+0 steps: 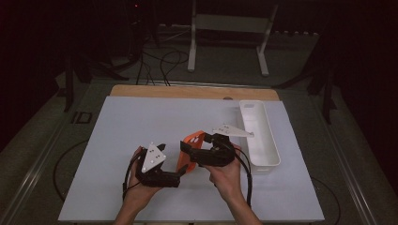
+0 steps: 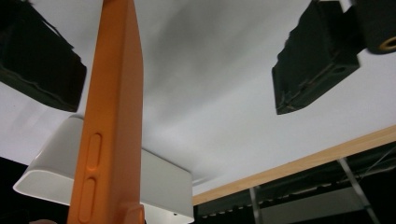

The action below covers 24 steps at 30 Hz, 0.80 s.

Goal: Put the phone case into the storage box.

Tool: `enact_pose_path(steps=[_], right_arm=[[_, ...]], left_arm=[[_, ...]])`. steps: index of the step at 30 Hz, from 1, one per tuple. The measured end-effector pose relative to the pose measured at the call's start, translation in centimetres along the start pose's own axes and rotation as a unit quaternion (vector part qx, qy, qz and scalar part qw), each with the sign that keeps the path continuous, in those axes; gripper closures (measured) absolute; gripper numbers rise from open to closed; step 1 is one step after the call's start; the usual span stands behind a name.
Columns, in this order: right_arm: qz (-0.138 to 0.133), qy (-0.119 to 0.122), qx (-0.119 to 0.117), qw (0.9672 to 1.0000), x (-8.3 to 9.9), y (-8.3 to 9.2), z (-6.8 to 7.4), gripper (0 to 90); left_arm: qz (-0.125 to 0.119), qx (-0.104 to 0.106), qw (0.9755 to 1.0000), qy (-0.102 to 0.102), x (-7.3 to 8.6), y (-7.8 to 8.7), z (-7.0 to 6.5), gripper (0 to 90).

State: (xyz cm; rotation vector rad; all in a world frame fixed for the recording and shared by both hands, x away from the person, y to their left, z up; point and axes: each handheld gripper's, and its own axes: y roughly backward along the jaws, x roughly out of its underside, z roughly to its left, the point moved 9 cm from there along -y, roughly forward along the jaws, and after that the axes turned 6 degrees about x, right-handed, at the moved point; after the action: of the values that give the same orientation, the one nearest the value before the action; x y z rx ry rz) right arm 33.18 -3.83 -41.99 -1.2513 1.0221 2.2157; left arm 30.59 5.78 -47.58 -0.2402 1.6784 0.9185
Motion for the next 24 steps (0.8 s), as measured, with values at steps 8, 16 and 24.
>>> enact_pose_path(steps=[8, 16, 24], right_arm=[[-0.001, 0.005, -0.001, 1.0000, -0.1, 0.0, 0.2, 16.1], [-0.003, 0.009, -0.002, 1.0000, -0.5, 0.2, 0.3, 16.1], [-0.003, 0.014, 0.003, 0.9999, -0.7, 0.3, 0.1, 16.1]], left_arm=[[-0.018, 0.006, 0.9998, 0.009, -0.4, 0.8, 0.7, 0.5], [-0.027, 0.003, 0.9995, 0.013, -0.8, 1.6, 1.3, 0.4], [-0.039, 0.003, 0.9992, 0.012, -1.1, 2.2, 1.6, 0.5]])
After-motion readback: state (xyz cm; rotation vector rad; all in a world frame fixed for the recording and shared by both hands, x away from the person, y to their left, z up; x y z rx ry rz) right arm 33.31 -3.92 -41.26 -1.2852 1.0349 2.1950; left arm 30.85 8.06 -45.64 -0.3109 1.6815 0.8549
